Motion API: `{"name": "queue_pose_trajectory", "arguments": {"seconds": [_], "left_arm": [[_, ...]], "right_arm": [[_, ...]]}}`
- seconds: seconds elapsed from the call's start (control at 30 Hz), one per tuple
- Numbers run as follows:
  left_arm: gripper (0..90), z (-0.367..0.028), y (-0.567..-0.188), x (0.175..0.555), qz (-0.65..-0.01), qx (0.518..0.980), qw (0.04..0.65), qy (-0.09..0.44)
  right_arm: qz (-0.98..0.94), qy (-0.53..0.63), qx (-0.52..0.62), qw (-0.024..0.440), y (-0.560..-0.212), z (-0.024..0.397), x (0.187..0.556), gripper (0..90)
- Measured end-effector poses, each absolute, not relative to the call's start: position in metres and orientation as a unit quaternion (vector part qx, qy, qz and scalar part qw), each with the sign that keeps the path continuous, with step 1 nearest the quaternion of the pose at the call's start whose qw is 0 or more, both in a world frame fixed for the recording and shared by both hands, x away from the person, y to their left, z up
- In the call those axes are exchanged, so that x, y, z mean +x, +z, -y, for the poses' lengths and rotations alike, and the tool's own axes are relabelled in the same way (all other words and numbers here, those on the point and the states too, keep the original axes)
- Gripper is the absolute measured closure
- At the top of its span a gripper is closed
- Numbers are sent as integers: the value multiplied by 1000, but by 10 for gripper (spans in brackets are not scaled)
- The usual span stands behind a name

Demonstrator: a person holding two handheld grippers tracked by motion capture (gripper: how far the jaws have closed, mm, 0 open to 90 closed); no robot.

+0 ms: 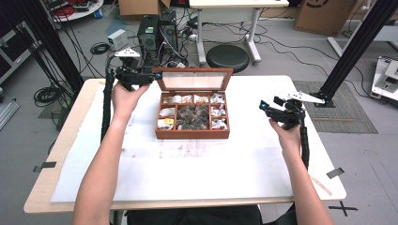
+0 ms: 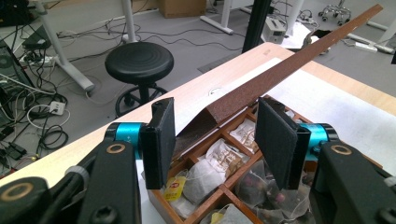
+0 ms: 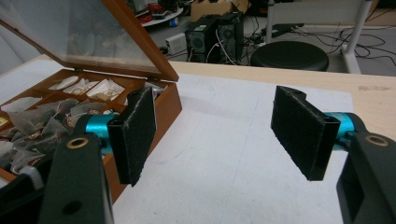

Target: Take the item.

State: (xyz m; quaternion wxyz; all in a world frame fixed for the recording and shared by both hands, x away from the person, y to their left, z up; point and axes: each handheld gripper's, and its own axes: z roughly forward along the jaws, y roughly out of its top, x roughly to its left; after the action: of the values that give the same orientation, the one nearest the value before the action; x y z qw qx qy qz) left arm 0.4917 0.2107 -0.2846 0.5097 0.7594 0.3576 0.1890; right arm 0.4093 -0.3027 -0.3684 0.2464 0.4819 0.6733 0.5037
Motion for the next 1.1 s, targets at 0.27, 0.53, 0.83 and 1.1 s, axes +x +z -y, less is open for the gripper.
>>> {"name": "queue_pose_trajectory", "arguments": {"seconds": [0.27,0.53,0.83,1.1], "left_arm": [[480,-211,-285,491,-358,759,510,188],[480,-211,-285,491,-358,759,510,188],[481,-210,-285,491,-358,759,510,189],[482,-210,-284,491,-358,760,508,191]], "right_arm": [[-679,507,473,241,-367,299,409,315],[-685,511,463,236,-365,294,408,317],[-697,515,447,222,-366,286,411,357],[-728,509,415,196,-367,263,421,360]]}}
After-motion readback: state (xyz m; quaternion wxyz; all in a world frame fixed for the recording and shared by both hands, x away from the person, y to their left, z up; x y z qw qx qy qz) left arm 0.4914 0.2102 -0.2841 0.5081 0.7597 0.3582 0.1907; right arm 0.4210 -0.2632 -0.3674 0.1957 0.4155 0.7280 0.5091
